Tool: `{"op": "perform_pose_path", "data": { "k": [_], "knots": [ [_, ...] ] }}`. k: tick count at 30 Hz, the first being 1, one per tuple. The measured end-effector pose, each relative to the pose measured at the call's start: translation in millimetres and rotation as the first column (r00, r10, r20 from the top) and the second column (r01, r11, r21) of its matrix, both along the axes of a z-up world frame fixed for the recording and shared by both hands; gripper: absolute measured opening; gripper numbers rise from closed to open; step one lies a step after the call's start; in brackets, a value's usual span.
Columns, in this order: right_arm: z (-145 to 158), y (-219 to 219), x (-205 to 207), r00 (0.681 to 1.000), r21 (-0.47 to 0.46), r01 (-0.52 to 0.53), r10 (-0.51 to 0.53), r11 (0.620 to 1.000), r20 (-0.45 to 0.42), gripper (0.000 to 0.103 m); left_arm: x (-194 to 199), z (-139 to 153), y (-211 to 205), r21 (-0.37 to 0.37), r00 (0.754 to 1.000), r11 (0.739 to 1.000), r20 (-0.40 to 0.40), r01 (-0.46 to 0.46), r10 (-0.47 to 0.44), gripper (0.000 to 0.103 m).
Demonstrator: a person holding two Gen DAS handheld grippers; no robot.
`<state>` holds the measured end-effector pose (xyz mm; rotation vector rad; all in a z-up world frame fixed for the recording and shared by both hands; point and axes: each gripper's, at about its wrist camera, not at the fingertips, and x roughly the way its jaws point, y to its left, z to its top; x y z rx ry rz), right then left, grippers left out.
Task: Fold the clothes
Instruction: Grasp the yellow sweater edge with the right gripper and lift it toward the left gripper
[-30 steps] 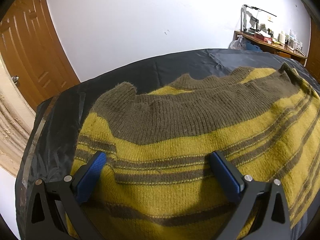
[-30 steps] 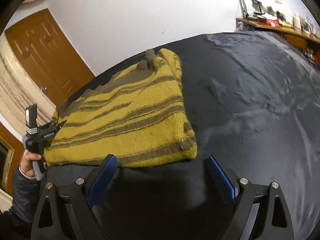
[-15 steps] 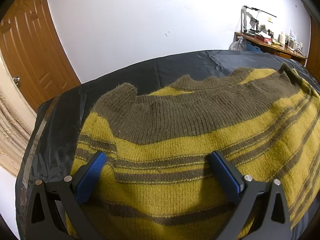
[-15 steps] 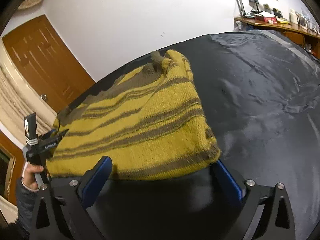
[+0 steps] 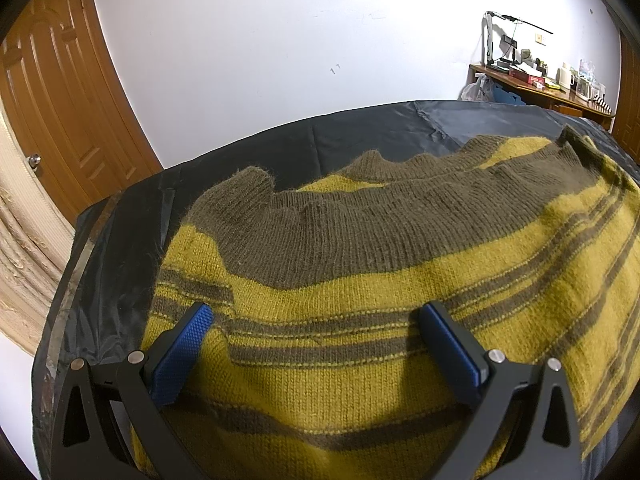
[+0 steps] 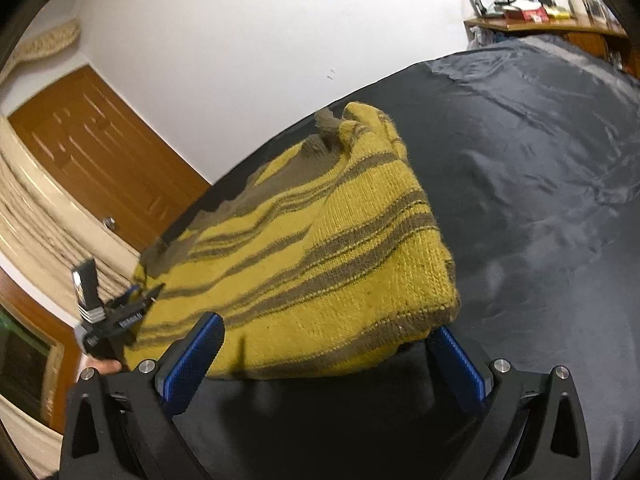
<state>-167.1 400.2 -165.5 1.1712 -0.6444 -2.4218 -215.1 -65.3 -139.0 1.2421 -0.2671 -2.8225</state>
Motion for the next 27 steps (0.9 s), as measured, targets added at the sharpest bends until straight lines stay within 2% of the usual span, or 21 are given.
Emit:
{"op": "perform_pose_path", "data": {
  "k": [14,20,27],
  "knots": [
    [-2.9,-20.3,-26.5,1.000,-0.128,0.007,-0.006,0.992,0.001,0.103,1.8,1.3,0.9,-0.003,1.000,1.000,-0.001,-0.001,0.001,0.103],
    [-4.3,-7.9,-31.5,1.000,-0.242,0.027,-0.025,0.970,0.011,0.102,2.0,1.5,0.4,-0.001,1.000,1.000,-0.001,-0.001,0.001,0.103],
    [-6.0,6.5,-37.4,0.999,-0.370,0.052,-0.046,0.928,0.026,0.102,2.3,1.6,0.2,-0.003,1.000,1.000,-0.001,-0.002,0.002,0.103]
  ]
}}
